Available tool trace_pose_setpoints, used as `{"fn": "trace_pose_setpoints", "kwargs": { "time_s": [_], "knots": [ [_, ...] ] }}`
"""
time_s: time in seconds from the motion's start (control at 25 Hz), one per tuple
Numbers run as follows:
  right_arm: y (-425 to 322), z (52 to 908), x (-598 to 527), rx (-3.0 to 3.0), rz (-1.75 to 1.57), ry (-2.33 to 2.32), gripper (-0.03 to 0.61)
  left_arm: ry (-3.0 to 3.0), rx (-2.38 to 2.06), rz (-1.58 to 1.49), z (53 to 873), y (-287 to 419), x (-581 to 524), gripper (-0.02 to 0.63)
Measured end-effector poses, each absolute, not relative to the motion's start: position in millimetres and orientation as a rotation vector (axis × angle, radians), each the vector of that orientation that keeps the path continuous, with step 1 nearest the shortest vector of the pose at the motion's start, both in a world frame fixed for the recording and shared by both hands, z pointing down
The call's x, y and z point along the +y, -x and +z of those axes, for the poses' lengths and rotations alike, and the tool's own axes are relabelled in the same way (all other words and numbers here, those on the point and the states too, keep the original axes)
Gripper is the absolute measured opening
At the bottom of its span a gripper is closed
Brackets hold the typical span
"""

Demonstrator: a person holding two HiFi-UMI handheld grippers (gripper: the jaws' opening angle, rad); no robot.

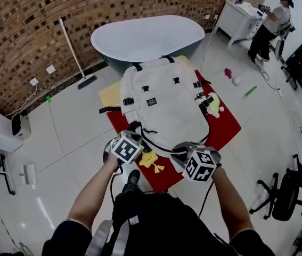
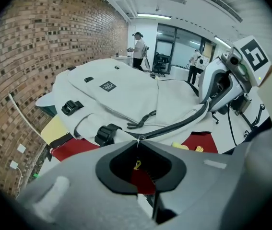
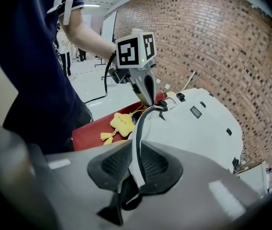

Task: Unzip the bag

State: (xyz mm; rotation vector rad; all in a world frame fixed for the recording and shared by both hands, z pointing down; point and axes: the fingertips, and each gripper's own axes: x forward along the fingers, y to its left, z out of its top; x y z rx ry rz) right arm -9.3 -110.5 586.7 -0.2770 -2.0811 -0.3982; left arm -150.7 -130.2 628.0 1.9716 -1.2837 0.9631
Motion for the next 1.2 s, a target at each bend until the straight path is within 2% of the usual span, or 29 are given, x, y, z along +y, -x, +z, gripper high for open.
{"fn": "trace_pose_setpoints", "kwargs": {
  "time_s": [0.28, 0.48, 0.56, 0.64, 0.8, 0.88, 1.2],
  "knots": [
    [10, 589, -110, -2.105, -0.302, 0.216, 0.065, -1.975, -1.278, 0.917, 625, 158, -139, 0.026],
    [11, 570, -120, -2.238, -0.073, 0.106, 0.151, -2.0, -1.25, 0.657, 588, 154, -145, 0.036],
    [15, 550, -131, -2.335, 0.016, 0.038, 0.155, -2.062, -1.268, 0.618, 563, 151, -156, 0.054],
    [21, 527, -148, -2.438, 0.065, -0.063, 0.122, -2.135, -1.287, 0.597, 537, 142, -168, 0.054],
    [27, 482, -182, -2.629, 0.126, -0.328, 0.005, -2.252, -1.331, 0.472, 495, 113, -190, 0.04],
    [25, 462, -197, -2.695, 0.174, -0.457, 0.005, -2.288, -1.352, 0.38, 476, 98, -201, 0.005],
    [4, 406, -221, -2.871, 0.25, -0.76, 0.003, -2.426, -1.338, 0.162, 426, 53, -222, 0.003]
  ]
}}
